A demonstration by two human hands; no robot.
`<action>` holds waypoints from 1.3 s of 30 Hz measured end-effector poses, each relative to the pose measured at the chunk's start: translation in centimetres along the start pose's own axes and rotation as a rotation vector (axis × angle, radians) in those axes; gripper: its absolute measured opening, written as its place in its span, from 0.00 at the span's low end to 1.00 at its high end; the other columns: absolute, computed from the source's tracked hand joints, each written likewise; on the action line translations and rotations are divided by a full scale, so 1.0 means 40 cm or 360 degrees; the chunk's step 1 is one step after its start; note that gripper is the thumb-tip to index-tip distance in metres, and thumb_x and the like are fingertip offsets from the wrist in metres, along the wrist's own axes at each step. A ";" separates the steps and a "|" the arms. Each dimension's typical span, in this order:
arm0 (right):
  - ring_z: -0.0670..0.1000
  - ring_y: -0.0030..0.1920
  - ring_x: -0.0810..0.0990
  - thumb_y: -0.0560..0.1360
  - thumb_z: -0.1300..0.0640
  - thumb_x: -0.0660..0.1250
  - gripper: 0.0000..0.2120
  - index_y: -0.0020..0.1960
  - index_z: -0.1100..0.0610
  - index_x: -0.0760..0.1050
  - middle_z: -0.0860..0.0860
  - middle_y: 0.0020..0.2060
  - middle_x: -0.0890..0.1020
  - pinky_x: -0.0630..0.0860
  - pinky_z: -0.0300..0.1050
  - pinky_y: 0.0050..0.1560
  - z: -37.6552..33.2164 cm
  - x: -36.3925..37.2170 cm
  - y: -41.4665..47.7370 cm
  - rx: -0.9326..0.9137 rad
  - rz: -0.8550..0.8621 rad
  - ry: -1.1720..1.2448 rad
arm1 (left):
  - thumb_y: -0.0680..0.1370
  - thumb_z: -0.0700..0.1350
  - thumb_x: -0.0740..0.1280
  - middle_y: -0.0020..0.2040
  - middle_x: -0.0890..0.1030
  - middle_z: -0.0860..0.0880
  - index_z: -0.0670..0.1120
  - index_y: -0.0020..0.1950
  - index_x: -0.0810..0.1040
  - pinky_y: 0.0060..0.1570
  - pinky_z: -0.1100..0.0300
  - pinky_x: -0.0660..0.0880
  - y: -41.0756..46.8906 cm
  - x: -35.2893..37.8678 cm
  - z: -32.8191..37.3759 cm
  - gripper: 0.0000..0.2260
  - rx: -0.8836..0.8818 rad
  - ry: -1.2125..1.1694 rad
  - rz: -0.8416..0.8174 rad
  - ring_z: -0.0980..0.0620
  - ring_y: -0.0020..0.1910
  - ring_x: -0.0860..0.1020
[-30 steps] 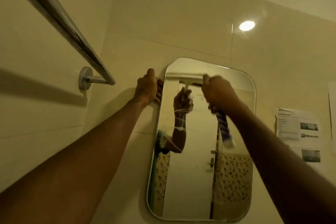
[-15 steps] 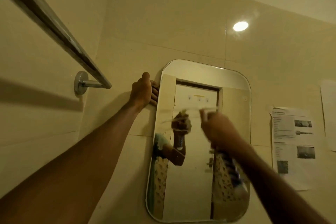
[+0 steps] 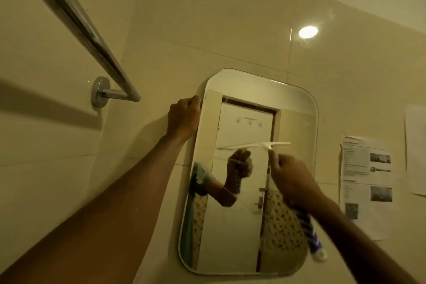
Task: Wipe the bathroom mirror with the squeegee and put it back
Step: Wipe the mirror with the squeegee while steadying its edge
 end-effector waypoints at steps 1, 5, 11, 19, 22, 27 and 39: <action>0.47 0.24 0.71 0.83 0.47 0.51 0.21 0.39 0.57 0.72 0.52 0.28 0.75 0.71 0.39 0.25 -0.011 -0.041 0.032 -0.0016 0.0038 -0.0003 | 0.80 0.48 0.55 0.40 0.81 0.36 0.35 0.42 0.79 0.43 0.45 0.78 -0.007 0.001 0.000 0.20 0.0006 0.0005 0.0028 0.40 0.37 0.78; 0.49 0.24 0.72 0.83 0.46 0.52 0.21 0.44 0.61 0.72 0.54 0.30 0.73 0.72 0.40 0.22 -0.052 -0.211 0.190 0.0038 0.0347 0.0078 | 0.80 0.47 0.55 0.39 0.82 0.36 0.35 0.43 0.79 0.44 0.44 0.79 -0.015 -0.006 0.003 0.19 -0.0001 -0.0055 0.0024 0.39 0.39 0.80; 0.48 0.20 0.70 0.83 0.49 0.51 0.22 0.38 0.61 0.71 0.53 0.25 0.72 0.71 0.40 0.20 0.093 -0.109 0.114 0.0080 0.0306 0.0123 | 0.74 0.51 0.54 0.38 0.82 0.38 0.37 0.42 0.79 0.45 0.40 0.78 -0.017 -0.012 0.011 0.21 -0.0063 -0.0081 0.0002 0.38 0.40 0.80; 0.49 0.23 0.71 0.82 0.46 0.51 0.23 0.41 0.61 0.72 0.53 0.27 0.73 0.71 0.39 0.22 0.126 -0.104 0.024 0.0140 0.0134 0.0126 | 0.72 0.55 0.52 0.35 0.82 0.41 0.40 0.37 0.80 0.43 0.41 0.79 -0.016 0.003 0.011 0.23 -0.0091 -0.0066 0.0111 0.39 0.37 0.80; 0.49 0.24 0.71 0.83 0.45 0.50 0.22 0.41 0.60 0.71 0.53 0.28 0.72 0.72 0.40 0.20 0.055 -0.178 0.134 0.0049 0.0335 0.0150 | 0.72 0.55 0.52 0.35 0.82 0.40 0.39 0.38 0.80 0.44 0.41 0.79 -0.016 0.001 0.008 0.24 -0.0066 -0.0072 0.0097 0.39 0.37 0.81; 0.47 0.21 0.71 0.83 0.48 0.50 0.23 0.37 0.59 0.71 0.53 0.25 0.72 0.71 0.39 0.21 0.127 -0.069 0.100 0.0038 0.0351 0.0261 | 0.79 0.46 0.54 0.37 0.81 0.37 0.36 0.42 0.79 0.37 0.52 0.75 -0.026 0.002 0.003 0.19 0.0115 0.0056 0.0073 0.41 0.35 0.77; 0.50 0.25 0.70 0.83 0.47 0.51 0.22 0.37 0.58 0.71 0.53 0.28 0.72 0.70 0.41 0.24 0.181 -0.069 0.031 0.0014 0.0337 0.0285 | 0.81 0.44 0.52 0.38 0.75 0.42 0.39 0.38 0.74 0.41 0.57 0.61 -0.104 -0.013 0.000 0.18 -0.0074 0.0485 -0.0042 0.52 0.32 0.65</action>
Point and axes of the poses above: each hand's wrist, its own y-axis towards the middle knuckle, its own x-axis out of the palm, z = x × y, the point moved 1 cm from there along y, towards the middle knuckle
